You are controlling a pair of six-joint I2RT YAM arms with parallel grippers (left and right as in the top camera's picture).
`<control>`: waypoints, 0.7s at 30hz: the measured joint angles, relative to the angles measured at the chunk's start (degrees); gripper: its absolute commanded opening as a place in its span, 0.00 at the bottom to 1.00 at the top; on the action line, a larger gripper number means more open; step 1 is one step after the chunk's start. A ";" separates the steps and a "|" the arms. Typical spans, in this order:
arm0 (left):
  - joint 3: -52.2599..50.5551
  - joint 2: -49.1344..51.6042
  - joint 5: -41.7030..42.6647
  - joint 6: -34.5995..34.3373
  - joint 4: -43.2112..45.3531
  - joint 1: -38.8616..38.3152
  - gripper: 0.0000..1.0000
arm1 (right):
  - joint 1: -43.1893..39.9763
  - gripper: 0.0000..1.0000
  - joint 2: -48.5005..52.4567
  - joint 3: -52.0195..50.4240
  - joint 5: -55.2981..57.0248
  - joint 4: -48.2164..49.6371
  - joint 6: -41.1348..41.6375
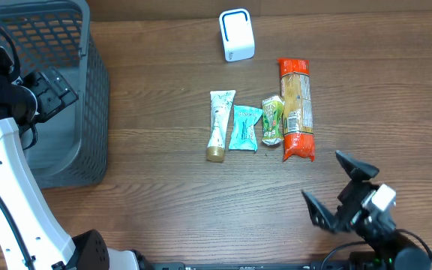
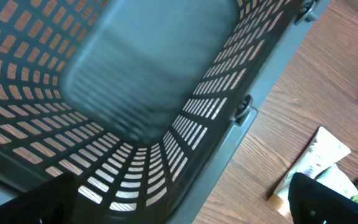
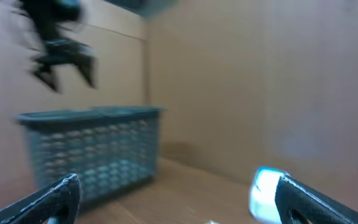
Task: Scan the item barcode
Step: 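Move the right gripper forward and grasp the pasta pack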
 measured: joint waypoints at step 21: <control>-0.07 0.02 -0.02 0.17 -0.02 0.00 1.00 | -5.92 1.00 43.32 65.64 4.46 -72.13 -15.82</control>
